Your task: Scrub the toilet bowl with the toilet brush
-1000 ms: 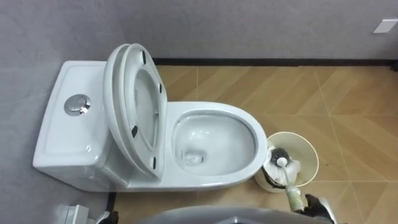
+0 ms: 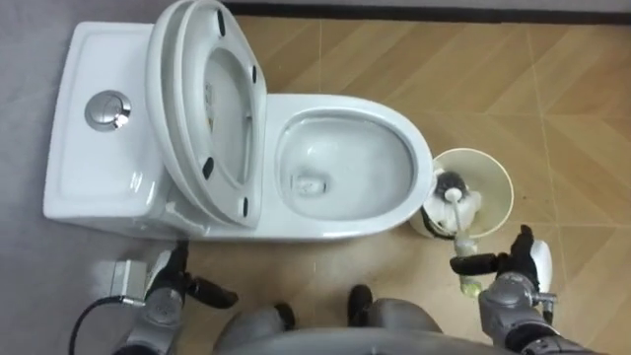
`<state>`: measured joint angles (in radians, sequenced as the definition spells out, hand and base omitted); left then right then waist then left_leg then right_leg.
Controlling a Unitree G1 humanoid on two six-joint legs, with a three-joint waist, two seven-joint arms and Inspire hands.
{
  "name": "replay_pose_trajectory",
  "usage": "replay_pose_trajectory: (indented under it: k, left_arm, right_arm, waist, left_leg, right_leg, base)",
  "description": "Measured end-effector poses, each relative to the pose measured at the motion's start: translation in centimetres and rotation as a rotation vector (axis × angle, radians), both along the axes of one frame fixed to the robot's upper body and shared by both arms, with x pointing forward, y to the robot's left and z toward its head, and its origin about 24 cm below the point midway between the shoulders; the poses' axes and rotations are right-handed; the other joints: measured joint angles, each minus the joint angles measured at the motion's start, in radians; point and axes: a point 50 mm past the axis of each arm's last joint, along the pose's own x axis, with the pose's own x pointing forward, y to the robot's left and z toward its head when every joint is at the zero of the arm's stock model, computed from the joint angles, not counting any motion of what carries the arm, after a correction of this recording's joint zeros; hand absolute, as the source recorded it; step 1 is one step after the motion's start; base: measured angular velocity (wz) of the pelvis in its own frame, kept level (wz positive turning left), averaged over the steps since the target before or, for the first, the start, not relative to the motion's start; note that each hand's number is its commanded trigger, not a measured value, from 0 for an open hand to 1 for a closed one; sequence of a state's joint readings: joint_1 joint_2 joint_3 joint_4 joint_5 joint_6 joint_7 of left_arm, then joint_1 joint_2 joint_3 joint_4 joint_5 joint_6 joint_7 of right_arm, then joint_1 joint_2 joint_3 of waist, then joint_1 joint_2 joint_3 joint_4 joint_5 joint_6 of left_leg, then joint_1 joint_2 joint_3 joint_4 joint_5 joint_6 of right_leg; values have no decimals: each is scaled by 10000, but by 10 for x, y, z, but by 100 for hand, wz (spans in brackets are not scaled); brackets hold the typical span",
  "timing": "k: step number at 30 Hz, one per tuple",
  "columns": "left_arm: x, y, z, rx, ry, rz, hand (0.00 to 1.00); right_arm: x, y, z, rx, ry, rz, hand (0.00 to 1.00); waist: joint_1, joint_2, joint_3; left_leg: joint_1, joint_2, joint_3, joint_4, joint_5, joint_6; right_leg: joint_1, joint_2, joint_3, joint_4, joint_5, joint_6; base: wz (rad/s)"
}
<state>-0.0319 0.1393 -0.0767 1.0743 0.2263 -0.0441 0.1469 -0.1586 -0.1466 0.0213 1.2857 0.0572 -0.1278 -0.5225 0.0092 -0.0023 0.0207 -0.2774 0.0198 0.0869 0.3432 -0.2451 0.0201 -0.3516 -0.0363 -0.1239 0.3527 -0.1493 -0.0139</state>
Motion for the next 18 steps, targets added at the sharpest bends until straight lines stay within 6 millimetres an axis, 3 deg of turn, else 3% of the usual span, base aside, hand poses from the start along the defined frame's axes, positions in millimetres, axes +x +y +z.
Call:
replay_pose_trajectory:
  k: [4, 6, 18]
  left_arm:
    - [32, -14, 10, -27, -708, -810, 0]
    - [47, -19, 18, -45, -1226, -1073, 0]
    - [122, -34, 72, 451, -4295, -1348, 0]
  right_arm:
    - [21, -6, 9, -32, -240, -279, 0]
    - [31, -12, 16, -135, -507, -416, 0]
    - [79, -42, 55, -269, -2047, -1436, 0]
  waist:
    - [170, -189, 181]
    - [199, -227, 215]
    - [340, -241, 309]
  left_leg:
    - [-1401, -131, -101, 786, 46, 86]
    - [-2137, -182, -166, 1178, 60, 117]
    - [-5758, -167, -354, 3367, -104, 230]
  right_leg:
    - [-1295, -196, -21, 656, 12, -18]
    - [-1950, -293, -75, 904, 15, -13]
    - [-5289, -477, -149, 2859, -27, -130]
  base:
    - [11]
    - [16]
    - [6]
